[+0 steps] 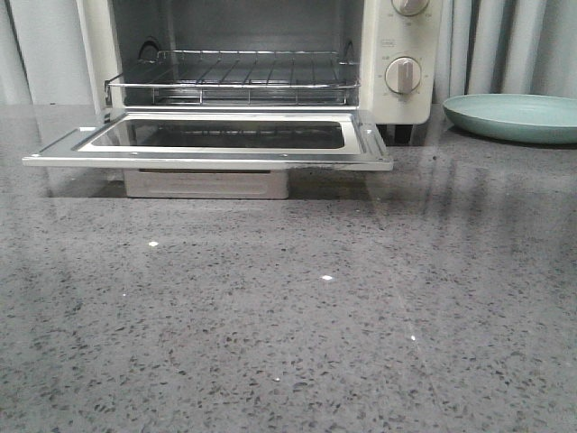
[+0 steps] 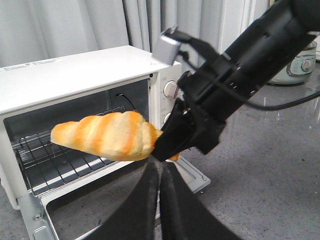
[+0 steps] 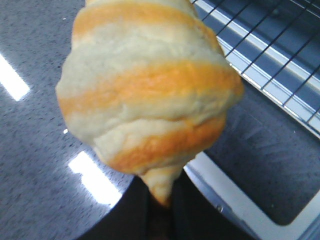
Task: Put bread in oven
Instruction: 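Carry the croissant with the right gripper into the open oven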
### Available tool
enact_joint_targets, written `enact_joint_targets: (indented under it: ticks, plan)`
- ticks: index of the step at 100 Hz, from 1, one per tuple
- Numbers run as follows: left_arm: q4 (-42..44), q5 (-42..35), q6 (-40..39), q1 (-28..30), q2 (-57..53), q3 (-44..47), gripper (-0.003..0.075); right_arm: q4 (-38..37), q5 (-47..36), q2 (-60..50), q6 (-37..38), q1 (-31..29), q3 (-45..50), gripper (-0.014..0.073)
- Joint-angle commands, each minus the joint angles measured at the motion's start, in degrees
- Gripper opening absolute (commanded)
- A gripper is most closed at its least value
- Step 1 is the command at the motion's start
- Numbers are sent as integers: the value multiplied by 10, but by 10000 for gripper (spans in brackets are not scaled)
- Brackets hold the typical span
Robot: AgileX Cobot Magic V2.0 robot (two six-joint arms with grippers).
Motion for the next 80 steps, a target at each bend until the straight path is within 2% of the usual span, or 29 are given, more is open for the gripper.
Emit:
enact_joint_targets:
  ticks: [1, 23, 39, 46, 51, 58, 70, 75, 80]
  plan:
    - [-9, -29, -4, -4, 0, -17, -22, -7, -69, 7, -7, -19, -17, -57]
    - [-9, -11, -4, -4, 0, -17, -21, -7, -82, 77, 4, -72, -74, -57]
    - [-9, -8, -4, -4, 0, -17, -21, -15, -91, 103, 5, -78, -107, -52]
    - [-9, -8, -4, -4, 0, -17, -21, -32, -108, 109, 5, -78, -108, -20]
    - [-9, -8, -4, -4, 0, -17, -21, -39, -124, 113, 5, -78, -108, 40]
    - [-9, -7, -4, -4, 0, -17, -21, -44, -139, 117, 5, -78, -108, 186]
    - [-9, -4, -4, -4, 0, -17, -22, -49, -165, 118, 5, -78, -108, 529]
    - [-9, -1, -4, -4, 0, -17, -22, -49, -173, 119, 5, -78, -110, 613]
    - [-7, 0, -4, -4, 0, -17, -22, -49, -178, 119, 5, -78, -111, 642]
